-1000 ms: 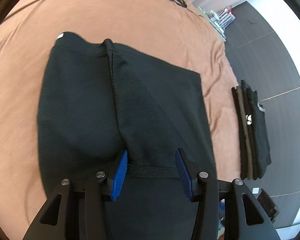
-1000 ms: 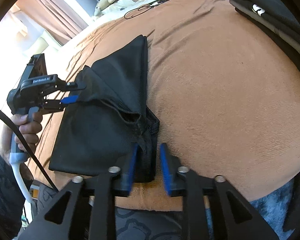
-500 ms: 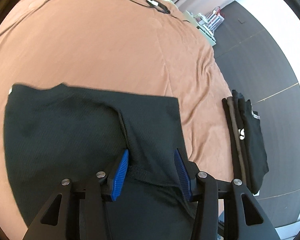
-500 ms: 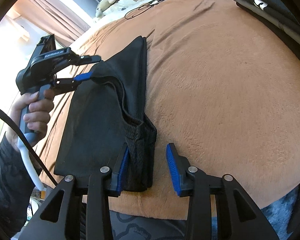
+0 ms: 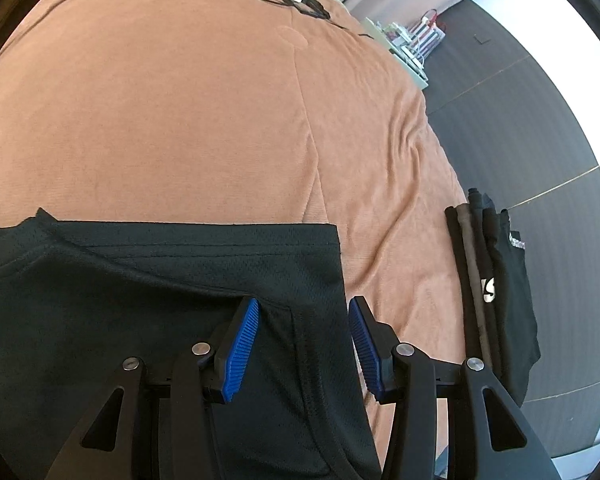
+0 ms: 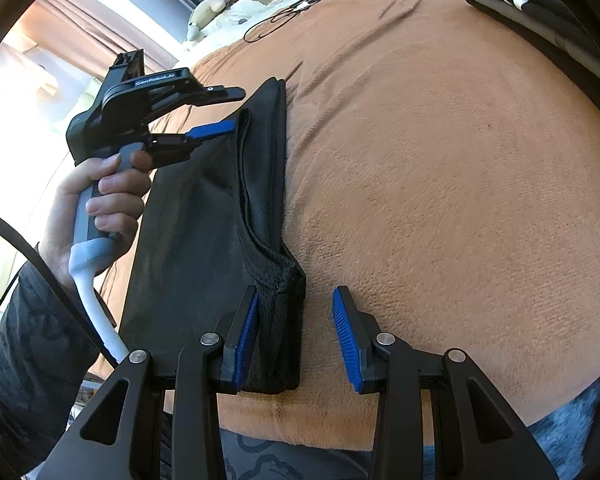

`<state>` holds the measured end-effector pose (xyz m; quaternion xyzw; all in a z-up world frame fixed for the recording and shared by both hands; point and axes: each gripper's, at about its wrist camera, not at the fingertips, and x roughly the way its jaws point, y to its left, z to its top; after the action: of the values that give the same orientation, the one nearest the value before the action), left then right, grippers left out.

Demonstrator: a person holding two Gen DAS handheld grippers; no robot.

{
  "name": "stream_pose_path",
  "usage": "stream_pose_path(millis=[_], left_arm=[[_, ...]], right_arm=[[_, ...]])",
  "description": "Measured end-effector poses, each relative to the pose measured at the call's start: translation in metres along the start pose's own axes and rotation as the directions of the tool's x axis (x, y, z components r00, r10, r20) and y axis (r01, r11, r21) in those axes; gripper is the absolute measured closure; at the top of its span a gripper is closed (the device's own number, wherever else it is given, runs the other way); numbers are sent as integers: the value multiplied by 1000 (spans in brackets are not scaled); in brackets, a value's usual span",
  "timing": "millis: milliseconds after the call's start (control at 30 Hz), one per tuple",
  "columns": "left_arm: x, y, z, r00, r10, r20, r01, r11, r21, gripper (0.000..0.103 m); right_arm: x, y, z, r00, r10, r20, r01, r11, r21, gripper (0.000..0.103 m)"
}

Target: Fold small clothes

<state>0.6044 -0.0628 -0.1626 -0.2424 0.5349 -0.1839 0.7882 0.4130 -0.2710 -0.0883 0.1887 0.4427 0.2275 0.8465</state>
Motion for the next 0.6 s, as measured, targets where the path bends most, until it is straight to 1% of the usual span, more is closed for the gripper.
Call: stream_pose_path(millis=[100,200,367,600], left_arm=[[-5,2,-4,1000,-6,-1,6,1000,2,55],[-15,7,-8,1000,27,3,-27,1000,11,55],[-35,23,-19,999,49,16,-49,999,-6,55],[-69,45,-44,996,85,37,-84,996,-13,55]], right_arm=[[0,-2,-2,1000,14,0,-14,1000,16,69],[0,-4,-1,1000,23,-5,-23,999,24,69],[1,-2,-4,999,41,-12,-40,999,28,69],[4,2,-11,998,60,-21,-59,997,49,69]])
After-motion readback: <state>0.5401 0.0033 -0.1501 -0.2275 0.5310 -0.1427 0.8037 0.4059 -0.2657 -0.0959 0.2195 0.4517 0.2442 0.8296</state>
